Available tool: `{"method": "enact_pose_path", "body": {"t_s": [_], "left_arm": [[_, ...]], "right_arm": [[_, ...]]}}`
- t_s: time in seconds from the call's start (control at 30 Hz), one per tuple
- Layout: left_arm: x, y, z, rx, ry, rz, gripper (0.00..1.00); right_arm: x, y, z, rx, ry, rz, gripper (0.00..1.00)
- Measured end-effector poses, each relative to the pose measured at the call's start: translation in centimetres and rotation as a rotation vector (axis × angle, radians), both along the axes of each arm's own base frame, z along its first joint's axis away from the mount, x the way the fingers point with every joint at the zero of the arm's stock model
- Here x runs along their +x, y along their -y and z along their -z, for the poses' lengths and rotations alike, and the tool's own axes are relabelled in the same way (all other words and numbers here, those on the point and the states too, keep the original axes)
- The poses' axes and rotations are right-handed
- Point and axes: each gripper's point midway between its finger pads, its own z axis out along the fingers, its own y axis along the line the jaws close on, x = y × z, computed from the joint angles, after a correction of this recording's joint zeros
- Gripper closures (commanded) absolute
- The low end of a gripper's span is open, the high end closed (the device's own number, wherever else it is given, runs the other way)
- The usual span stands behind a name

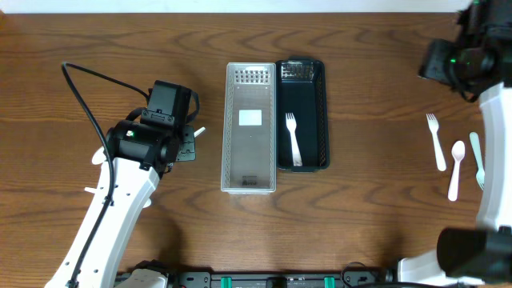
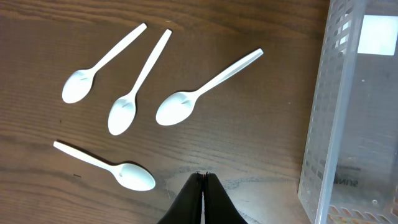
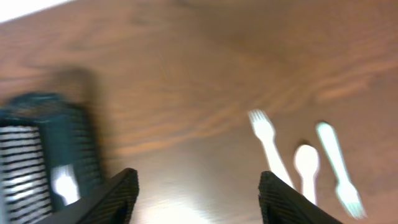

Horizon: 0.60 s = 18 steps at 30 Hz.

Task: Pack container
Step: 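Grasp the second white fork with the right gripper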

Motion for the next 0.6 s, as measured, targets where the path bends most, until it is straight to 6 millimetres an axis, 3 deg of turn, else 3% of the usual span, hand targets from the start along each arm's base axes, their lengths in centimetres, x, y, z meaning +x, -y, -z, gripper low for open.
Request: {"method": "enact_pose_path", "body": {"t_s": [0.13,0.3,0.6], "left_arm": [[-0.2,0.0,0.1,0.002,-0.008,0.000,0.94],[-0.3,-0.1,0.1,0.004,-0.015,0.000,0.94],[-0.5,-0.1,0.2,0.006,-0.021,0.000,0.93]], "right_arm": [[0.3,4.1,6.5,-0.010,-0.181,-0.001,0.20],[-0.2,6.3,13.2,0.016,-0.360,-0.029,0.13],[-0.6,7.9,19.6,0.055,-0.497,-0.050,0.12]]}}
